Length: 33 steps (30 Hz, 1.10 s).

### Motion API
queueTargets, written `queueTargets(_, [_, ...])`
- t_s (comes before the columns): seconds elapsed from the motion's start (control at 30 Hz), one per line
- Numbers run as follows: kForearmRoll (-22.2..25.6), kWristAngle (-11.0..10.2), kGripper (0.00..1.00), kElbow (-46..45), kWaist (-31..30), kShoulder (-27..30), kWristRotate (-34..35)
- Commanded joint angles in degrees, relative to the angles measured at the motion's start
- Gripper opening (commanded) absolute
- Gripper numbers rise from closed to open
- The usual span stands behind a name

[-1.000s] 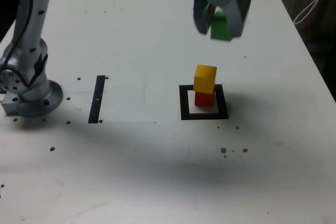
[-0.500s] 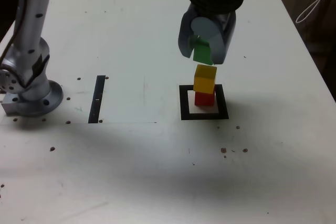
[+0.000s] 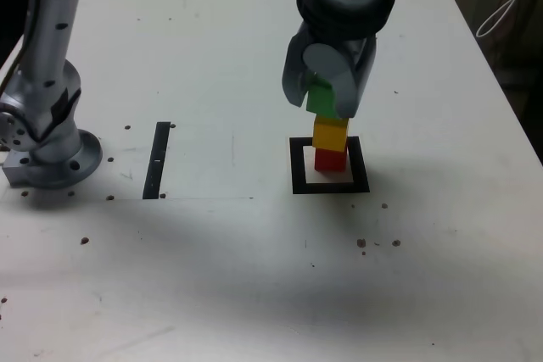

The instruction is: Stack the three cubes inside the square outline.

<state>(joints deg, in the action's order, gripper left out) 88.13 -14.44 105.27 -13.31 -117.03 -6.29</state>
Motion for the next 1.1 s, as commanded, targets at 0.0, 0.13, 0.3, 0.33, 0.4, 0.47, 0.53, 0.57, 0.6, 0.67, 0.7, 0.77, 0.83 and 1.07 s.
queueTargets(0.0, [-0.6, 0.26, 0.17, -0.58, -0.37, 0.61, 0.23])
queueTargets(0.13, [-1.91, 0.7, 0.17, -1.37, -0.64, 0.56, 0.35])
queueTargets(0.3, [-3.17, 1.19, 0.19, -1.74, -0.77, 0.55, 0.52])
queueTargets(0.33, [-3.26, 1.25, 0.2, -1.78, -0.79, 0.57, 0.54])
queueTargets(0.4, [-3.32, 1.31, 0.26, -1.98, -0.82, 0.54, 0.58])
queueTargets(0.47, [-3.28, 1.34, 0.33, -2.27, -0.82, 0.49, 0.58])
queueTargets(0.53, [-3.2, 1.32, 0.45, -2.59, -0.82, 0.41, 0.58])
queueTargets(0.57, [-3.16, 1.29, 0.52, -2.74, -0.83, 0.37, 0.56])
queueTargets(0.6, [-3.11, 1.24, 0.6, -2.85, -0.83, 0.34, 0.54])
queueTargets(0.67, [-3.01, 1.12, 0.77, -2.96, -0.84, 0.32, 0.48])
queueTargets(0.7, [-2.96, 1.06, 0.84, -2.97, -0.84, 0.34, 0.46])
queueTargets(0.77, [-2.88, 0.95, 0.95, -2.9, -0.84, 0.47, 0.41])
queueTargets(0.83, [-2.81, 0.89, 0.99, -2.73, -0.88, 0.82, 0.4])
queueTargets(1.07, [-2.39, 0.48, 0.99, -1.4, -1.52, 4.17, 0.31])
